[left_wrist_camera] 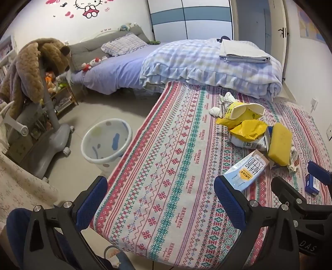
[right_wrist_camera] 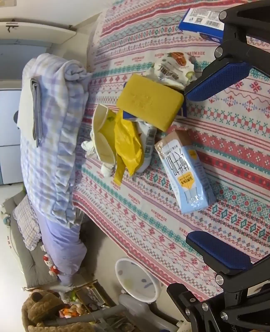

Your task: Collect trash

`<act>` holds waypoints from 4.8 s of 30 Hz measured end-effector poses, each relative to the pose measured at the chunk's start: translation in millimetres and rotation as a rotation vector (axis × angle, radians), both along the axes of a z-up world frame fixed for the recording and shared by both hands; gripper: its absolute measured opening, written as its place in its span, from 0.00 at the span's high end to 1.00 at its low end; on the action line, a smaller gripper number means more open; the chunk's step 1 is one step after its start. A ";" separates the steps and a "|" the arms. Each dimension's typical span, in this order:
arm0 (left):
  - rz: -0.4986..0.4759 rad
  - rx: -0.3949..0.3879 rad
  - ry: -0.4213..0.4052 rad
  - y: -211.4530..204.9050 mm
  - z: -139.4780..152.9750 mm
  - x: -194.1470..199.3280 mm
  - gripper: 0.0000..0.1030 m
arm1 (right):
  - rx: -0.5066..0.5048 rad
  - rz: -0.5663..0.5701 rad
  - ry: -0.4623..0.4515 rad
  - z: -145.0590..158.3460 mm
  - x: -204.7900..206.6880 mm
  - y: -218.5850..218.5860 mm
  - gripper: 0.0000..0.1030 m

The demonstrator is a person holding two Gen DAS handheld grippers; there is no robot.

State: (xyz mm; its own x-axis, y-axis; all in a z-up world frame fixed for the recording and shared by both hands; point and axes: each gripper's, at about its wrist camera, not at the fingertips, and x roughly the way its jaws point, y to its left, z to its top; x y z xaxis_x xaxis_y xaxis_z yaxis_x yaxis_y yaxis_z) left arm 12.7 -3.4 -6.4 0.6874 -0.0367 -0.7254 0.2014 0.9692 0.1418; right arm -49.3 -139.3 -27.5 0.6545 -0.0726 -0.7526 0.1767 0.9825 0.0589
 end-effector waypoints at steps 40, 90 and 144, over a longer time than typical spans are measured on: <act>-0.368 -0.008 0.131 -56.2 -30.4 -5.6 0.01 | 0.104 -0.177 -0.090 8.6 -10.1 -44.4 0.00; -0.137 -0.115 0.243 48.6 -3.1 87.1 0.37 | -0.040 -0.482 0.086 2.9 12.7 -113.0 0.40; 0.464 -0.662 0.406 308.2 -70.7 223.9 0.34 | 0.332 0.346 0.150 -64.9 294.8 248.2 0.26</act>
